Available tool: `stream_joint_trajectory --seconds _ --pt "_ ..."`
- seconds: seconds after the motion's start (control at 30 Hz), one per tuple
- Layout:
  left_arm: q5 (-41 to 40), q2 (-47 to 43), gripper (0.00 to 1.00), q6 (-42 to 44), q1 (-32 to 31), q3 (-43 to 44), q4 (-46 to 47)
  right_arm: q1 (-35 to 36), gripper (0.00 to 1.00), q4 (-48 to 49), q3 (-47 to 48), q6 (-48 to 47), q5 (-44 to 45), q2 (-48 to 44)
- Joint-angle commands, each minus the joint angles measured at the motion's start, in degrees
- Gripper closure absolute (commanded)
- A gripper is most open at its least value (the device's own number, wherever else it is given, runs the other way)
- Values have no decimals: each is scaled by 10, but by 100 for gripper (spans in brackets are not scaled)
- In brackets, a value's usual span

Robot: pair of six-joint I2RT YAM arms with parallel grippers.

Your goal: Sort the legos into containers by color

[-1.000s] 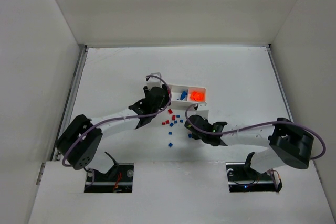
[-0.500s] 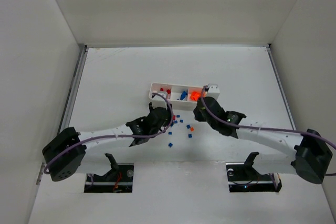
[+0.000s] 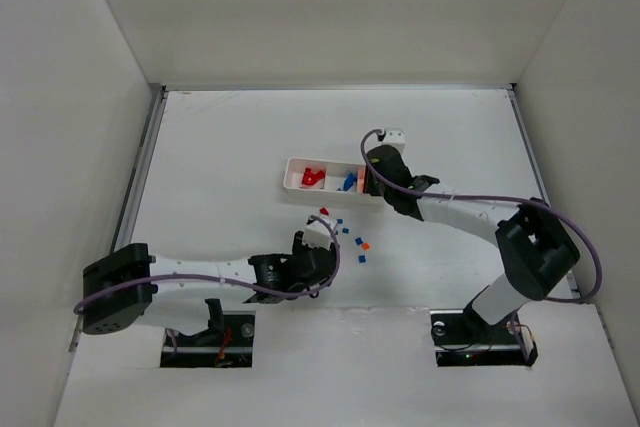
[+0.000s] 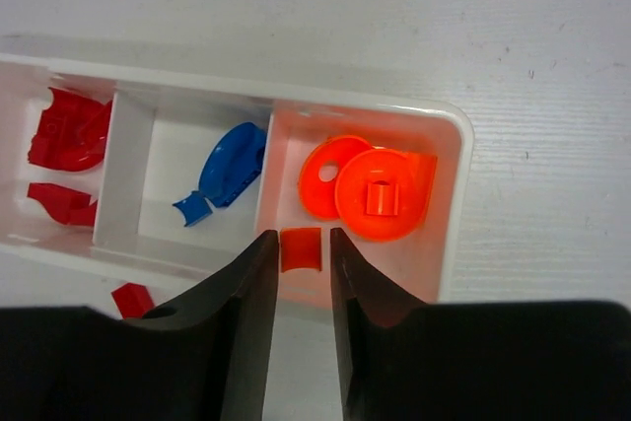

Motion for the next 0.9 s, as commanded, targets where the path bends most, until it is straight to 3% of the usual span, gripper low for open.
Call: stream_joint_trajectory --seconds 0.0,0.07,0.23,0.63,0.87 --pt "4 -20 52 -27 -26 -10 -26 -7 61 42 36 -19 -7 5" --pt "5 -17 52 -32 -44 -11 -28 -6 55 43 35 -18 -5 2" --pt "9 8 51 -35 -71 -13 -28 -3 55 54 1 -14 -5 -27" --pt "12 56 55 -38 -51 -13 -15 56 56 55 -160 32 -6 -173" --pt "52 66 78 -33 -51 -26 10 124 58 27 -242 100 -5 -221"
